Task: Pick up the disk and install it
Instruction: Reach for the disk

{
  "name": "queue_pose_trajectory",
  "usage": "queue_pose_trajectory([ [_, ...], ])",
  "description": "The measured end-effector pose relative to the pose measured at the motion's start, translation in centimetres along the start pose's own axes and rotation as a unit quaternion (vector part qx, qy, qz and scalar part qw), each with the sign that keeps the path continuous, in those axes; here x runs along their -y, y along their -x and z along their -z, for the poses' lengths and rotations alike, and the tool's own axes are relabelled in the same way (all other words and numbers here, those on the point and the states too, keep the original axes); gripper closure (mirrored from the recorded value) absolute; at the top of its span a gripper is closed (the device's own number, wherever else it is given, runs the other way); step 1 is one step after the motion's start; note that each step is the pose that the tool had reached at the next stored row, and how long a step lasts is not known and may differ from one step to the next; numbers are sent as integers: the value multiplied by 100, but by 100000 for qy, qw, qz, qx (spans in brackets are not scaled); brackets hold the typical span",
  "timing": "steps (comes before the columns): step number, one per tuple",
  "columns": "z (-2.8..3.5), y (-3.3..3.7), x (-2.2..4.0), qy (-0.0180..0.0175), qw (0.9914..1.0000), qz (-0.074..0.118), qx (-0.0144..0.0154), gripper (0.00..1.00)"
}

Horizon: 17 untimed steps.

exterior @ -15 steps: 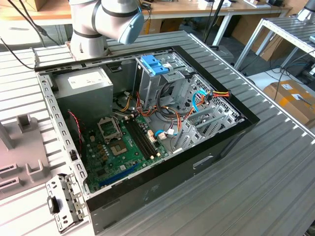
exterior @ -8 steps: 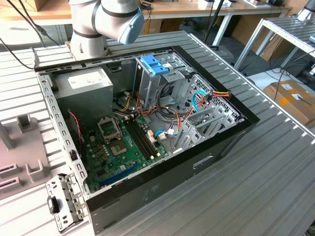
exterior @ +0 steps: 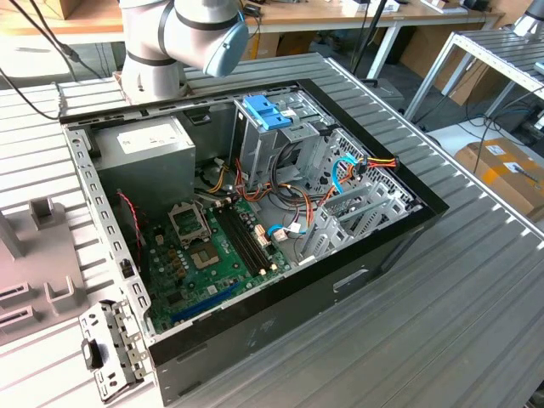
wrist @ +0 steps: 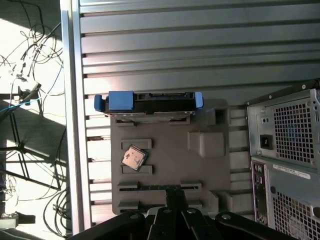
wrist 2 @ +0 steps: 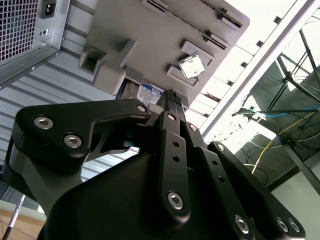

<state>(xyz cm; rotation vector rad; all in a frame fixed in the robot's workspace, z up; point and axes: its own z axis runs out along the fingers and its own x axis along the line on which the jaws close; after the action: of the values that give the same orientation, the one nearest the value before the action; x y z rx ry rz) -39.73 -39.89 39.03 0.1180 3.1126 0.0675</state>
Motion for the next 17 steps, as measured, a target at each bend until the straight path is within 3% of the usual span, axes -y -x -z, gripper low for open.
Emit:
queue_pose_trajectory([
  [17,0,-53,4,2,100000,1,4,89],
])
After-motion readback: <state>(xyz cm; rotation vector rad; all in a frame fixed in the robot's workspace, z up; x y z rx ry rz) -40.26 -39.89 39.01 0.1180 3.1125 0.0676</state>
